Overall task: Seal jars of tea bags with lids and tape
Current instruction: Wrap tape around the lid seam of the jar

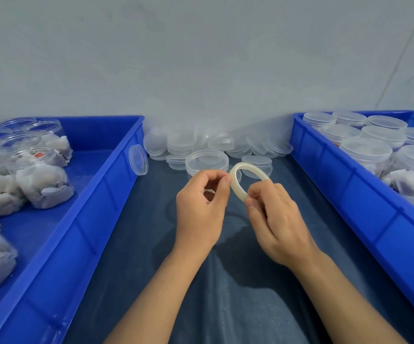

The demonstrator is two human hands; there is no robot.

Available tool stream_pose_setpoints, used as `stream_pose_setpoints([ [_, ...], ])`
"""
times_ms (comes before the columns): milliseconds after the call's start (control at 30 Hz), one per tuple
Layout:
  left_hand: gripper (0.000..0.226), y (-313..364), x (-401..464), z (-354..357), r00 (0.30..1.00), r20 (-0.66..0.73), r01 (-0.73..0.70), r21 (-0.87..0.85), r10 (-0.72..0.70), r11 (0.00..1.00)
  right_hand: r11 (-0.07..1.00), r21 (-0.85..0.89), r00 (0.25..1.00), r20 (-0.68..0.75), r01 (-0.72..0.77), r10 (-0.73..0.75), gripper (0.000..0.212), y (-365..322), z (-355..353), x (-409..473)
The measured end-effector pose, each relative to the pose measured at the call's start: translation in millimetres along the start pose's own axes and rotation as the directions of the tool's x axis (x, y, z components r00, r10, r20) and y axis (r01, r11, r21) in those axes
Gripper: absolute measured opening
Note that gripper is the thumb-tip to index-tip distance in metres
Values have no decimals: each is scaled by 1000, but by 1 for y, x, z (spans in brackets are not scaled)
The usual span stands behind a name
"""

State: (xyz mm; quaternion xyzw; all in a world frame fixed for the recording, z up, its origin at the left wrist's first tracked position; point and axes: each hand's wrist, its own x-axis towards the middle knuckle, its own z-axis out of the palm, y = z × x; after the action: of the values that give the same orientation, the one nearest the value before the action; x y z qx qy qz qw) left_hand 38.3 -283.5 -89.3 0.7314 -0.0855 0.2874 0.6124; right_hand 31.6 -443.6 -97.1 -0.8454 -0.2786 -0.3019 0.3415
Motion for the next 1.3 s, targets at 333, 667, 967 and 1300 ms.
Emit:
stream_pose_setpoints([
  [333,10,-9,-3,2,993,67,-110,129,101,986,993,-119,995,-96,-1,-11,13,2,6,1],
  [667,9,-7,-6,5,988,131,-91,74,80,993,977,-177,990,-88,-122,108,15,7,6,3],
  [967,14,-5,-5,3,998,-11,-66,42,66,997,984,-161,997,-45,-69,63,13,1,5,3],
  [1300,10,-6,-5,-2,994,-53,-92,66,95,994,973,-190,991,-28,-133,130,12,1,4,5],
])
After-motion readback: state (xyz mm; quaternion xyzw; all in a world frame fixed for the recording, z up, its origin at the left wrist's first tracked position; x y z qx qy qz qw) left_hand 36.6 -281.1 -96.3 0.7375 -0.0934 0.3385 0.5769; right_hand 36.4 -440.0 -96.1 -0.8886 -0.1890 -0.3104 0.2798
